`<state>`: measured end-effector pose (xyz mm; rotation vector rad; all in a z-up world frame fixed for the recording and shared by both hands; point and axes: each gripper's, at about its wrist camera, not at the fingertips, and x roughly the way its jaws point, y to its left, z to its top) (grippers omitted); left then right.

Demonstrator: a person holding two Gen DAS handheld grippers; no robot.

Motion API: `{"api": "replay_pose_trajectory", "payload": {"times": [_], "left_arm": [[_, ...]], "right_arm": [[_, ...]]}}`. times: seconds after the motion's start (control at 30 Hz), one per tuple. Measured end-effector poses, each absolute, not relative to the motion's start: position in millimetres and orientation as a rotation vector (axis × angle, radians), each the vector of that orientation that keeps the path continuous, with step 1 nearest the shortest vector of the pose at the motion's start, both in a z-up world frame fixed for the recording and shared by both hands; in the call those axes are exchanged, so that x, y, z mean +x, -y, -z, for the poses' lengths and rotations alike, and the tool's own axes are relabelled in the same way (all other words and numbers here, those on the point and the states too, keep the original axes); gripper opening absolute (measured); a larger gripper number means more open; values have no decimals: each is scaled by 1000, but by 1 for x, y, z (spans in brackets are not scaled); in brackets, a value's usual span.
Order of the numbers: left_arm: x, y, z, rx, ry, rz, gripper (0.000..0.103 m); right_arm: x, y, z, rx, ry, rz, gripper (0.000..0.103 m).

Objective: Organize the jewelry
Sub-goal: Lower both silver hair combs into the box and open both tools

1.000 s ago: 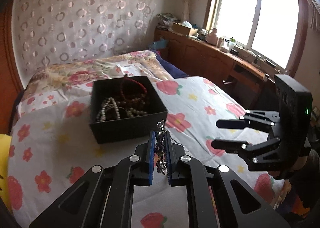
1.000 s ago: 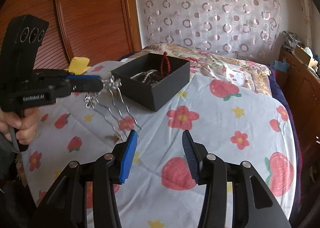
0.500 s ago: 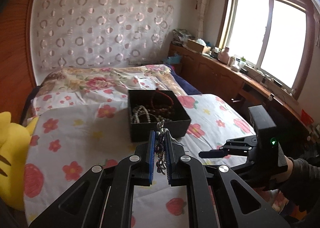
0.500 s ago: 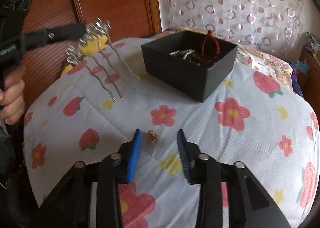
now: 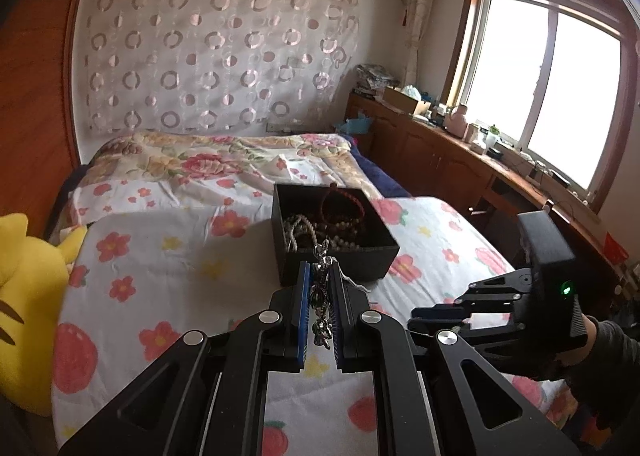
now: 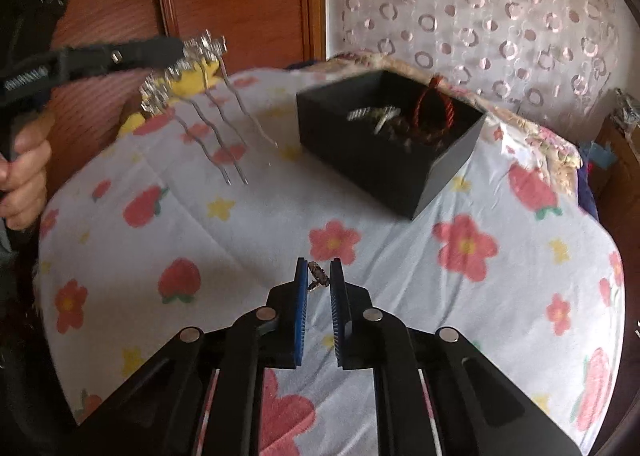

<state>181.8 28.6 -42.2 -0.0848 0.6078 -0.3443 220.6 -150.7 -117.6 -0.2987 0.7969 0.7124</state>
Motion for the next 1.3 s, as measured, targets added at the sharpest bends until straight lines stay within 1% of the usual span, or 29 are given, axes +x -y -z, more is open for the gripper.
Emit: {"api": "replay_pose_trajectory", "payload": {"times": [0.17,0.37,0.77,1.1,1.17,1.2,1.23,1.3], "left_arm": [[203,-21,29,-75,-570,344,8],[237,-10,24,-66,-565,341,8],[281,-8,40,-65,-608,338,8],[303,-7,56,-69,-643,336,8],[304,-8,58,-70,-644,338,8],[305,-7,58,-70,-646,340,8],[305,-7,58,-70,-647,342,8],[306,-6,59,-67,-650,344,8]], "right_arm": [[240,160,86,-280,-715,-684,13],[276,161,71,-244,-676,-676,13],[308,151,86,-225,-706,-691,14],[316,154,90,-221,-710,-685,14],[317,154,89,-221,-705,-685,22],[318,154,89,-217,-701,-682,36],[320,154,88,-212,-697,-680,44],[322,156,87,-203,-693,-674,44]]}}
